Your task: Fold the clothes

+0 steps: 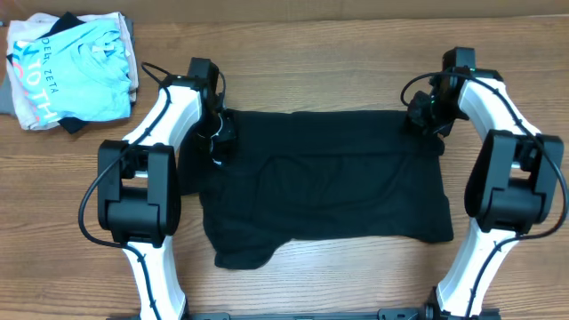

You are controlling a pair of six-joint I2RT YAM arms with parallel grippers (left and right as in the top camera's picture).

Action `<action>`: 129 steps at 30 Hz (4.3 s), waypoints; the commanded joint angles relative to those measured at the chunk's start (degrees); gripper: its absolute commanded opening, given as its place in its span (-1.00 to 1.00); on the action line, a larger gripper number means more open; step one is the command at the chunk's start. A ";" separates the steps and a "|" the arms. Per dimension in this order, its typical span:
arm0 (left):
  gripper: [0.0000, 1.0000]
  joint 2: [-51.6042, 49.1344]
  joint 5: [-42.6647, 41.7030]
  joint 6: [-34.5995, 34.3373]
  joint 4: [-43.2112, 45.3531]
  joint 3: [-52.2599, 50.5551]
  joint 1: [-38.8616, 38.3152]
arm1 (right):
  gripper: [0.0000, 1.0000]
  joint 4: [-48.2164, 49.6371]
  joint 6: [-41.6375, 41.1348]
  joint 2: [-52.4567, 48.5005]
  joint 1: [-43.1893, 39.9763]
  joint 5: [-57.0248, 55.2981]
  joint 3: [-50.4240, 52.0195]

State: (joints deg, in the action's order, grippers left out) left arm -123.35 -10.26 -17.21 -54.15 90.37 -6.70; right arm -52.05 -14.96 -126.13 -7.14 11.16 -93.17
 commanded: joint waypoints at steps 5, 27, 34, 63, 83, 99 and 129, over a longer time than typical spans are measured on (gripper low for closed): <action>-0.92 -3.52 7.52 -0.57 2.86 -0.26 1.95 | -0.92 3.80 0.17 -5.42 -0.31 -1.29 0.22; -0.85 -3.54 15.56 -1.03 18.36 0.22 3.98 | -0.93 6.69 -1.33 -6.67 -6.51 -11.10 -7.50; -0.78 -3.52 15.58 -0.94 14.62 5.55 4.04 | -0.92 -8.13 -1.36 -6.64 -7.74 -10.99 -26.75; -0.89 -7.82 9.20 0.57 -3.96 15.82 4.13 | -0.92 -8.11 -0.09 -6.67 4.81 0.79 -6.82; -0.79 -11.67 13.22 0.31 0.00 15.82 8.59 | -0.92 0.61 -2.03 -6.67 0.61 -9.42 -4.04; 0.61 -11.65 10.67 0.04 -5.18 34.71 4.52 | -0.11 -12.87 -1.79 -6.64 -0.98 -9.40 -25.22; 1.00 14.84 7.08 1.55 -42.66 49.18 6.36 | 1.00 -45.00 -1.38 23.30 1.40 -2.16 -41.33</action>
State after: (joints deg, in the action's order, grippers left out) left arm -116.38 -5.34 -15.97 -96.38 147.57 -0.38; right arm -96.90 -17.63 -107.79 -6.55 8.78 -140.31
